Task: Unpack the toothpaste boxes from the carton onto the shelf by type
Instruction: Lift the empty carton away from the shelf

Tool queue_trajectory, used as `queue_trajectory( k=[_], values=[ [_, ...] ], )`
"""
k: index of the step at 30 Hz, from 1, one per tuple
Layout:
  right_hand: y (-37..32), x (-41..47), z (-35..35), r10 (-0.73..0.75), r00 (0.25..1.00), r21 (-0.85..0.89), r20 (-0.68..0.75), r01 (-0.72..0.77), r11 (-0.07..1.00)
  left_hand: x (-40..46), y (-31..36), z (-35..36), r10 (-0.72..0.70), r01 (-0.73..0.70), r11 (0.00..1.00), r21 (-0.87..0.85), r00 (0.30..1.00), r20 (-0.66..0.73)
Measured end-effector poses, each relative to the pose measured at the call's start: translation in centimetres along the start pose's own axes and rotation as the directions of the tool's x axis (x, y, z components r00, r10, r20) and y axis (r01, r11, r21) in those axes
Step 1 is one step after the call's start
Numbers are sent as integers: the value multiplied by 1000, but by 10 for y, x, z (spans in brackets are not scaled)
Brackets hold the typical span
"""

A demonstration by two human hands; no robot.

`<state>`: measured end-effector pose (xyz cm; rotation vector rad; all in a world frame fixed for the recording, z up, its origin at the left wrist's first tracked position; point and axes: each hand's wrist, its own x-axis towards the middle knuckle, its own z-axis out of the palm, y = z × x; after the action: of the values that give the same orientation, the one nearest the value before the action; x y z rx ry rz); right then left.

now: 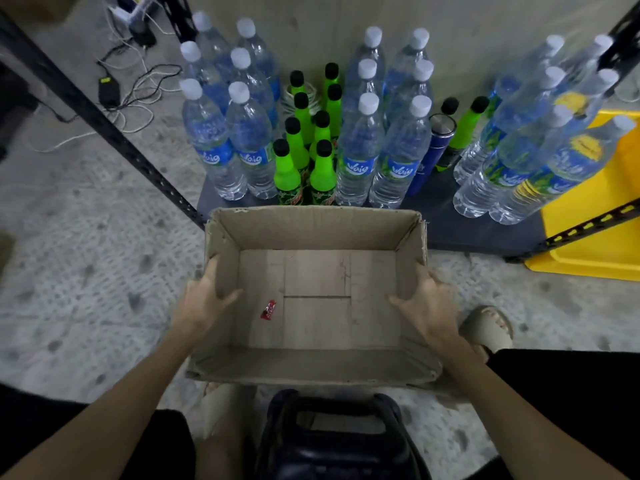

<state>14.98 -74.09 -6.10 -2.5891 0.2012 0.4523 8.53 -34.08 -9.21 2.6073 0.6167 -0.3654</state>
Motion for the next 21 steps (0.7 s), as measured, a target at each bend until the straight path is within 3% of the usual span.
queue_trajectory(
  k=[8, 21],
  values=[
    [-80, -23, 53, -112, 986, 38, 122, 109, 993, 12, -86, -84, -32, 27, 992, 120, 999, 37],
    [-226, -27, 152, -235, 924, 21, 303, 240, 971, 63, -225, -162, -142, 134, 988, 78, 984, 107]
  ],
)
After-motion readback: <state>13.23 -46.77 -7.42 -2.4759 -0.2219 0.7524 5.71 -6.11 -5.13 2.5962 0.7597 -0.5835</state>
